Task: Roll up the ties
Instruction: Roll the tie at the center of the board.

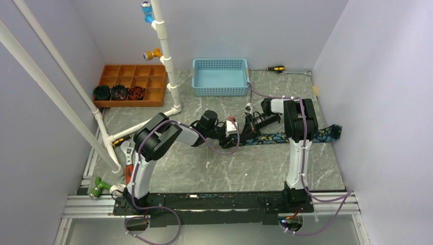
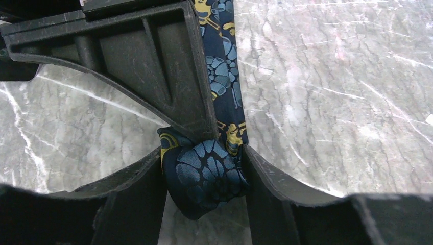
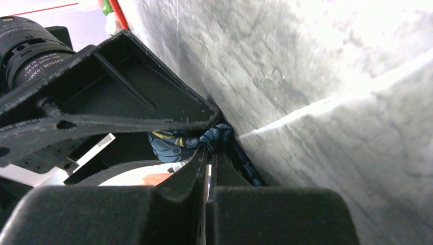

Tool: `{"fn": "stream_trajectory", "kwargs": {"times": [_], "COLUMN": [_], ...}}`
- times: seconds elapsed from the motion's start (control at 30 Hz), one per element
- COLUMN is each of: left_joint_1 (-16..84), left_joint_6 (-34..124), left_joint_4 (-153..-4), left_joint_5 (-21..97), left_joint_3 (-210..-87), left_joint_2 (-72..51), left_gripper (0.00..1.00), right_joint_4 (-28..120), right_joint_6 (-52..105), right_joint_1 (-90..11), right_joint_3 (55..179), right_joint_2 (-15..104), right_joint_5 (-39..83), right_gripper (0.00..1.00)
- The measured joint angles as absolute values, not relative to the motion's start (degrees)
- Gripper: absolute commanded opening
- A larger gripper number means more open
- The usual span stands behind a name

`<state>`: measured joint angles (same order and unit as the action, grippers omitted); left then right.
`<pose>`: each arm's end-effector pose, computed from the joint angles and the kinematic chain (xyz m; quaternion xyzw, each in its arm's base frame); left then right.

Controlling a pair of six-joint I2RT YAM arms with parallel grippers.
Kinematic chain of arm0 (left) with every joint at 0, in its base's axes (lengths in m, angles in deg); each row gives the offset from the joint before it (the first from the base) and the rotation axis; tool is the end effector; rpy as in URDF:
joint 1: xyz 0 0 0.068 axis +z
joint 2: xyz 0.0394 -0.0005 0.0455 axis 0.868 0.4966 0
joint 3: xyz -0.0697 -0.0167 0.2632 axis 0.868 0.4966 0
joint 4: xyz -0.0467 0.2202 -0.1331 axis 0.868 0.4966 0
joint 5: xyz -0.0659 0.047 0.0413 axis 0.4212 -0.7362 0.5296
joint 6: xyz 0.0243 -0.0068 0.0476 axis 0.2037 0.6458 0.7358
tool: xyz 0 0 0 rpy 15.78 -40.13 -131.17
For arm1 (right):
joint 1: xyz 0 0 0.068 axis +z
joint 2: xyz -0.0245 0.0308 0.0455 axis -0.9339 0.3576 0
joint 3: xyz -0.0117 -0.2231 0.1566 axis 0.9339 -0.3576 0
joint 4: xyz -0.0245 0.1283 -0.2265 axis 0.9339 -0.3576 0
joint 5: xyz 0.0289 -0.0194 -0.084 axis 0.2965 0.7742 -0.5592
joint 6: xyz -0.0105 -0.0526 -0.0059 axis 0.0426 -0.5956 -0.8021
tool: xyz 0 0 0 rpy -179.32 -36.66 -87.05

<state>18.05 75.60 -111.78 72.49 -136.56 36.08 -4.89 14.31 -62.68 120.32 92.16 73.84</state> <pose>0.2943 -0.2990 0.1080 0.5689 0.5798 -0.4006 0.4239 0.3664 0.0716 0.0821 0.0422 -0.8659 -0.4910 0.0858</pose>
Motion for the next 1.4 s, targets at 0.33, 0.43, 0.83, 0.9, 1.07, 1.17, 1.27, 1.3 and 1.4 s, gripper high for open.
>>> {"fn": "stream_trajectory", "kwargs": {"times": [0.33,0.43,0.83,0.9,1.07,1.17,1.27,1.3,1.4], "left_joint_1": [17.4,17.5,16.5,16.2,15.9,16.2,17.3,17.6,17.9], "left_joint_6": [78.4,77.8,74.3,73.8,74.9,77.9,80.2,80.9,82.5], "left_joint_4": [-108.8,-109.1,-111.7,-111.4,-110.1,-109.5,-107.8,-107.2,-104.7], "left_joint_5": [73.6,73.8,71.6,70.1,69.5,69.4,70.2,70.7,71.6], "left_joint_3": [-135.0,-133.7,-132.9,-133.6,-133.7,-132.0,-131.6,-131.7,-132.7], "left_joint_2": [34.2,33.4,33.4,33.7,33.4,31.9,31.1,31.0,31.0], "left_gripper": [0.71,0.76,0.72,0.60,0.39,0.34,0.30,0.30,0.31], "right_joint_4": [-3.4,-3.4,-3.8,-4.0,-4.0,-4.8,-5.3,-5.5,-6.4], "right_joint_6": [15.6,15.7,16.2,16.2,16.2,16.2,15.8,15.4,14.3], "right_joint_1": [-62.2,-62.1,-61.2,-61.0,-61.0,-60.7,-60.2,-60.0,-59.8], "right_joint_3": [114.8,114.8,114.6,114.6,114.7,114.7,114.9,115.1,115.9], "right_joint_2": [88.0,87.9,87.5,87.4,87.0,86.5,86.4,86.4,86.4], "right_joint_5": [71.2,71.2,70.2,70.1,70.2,70.4,71.3,71.6,71.7], "right_gripper": [0.00,0.00,0.00,0.00,0.00,0.00,0.03,0.11,0.32]}}
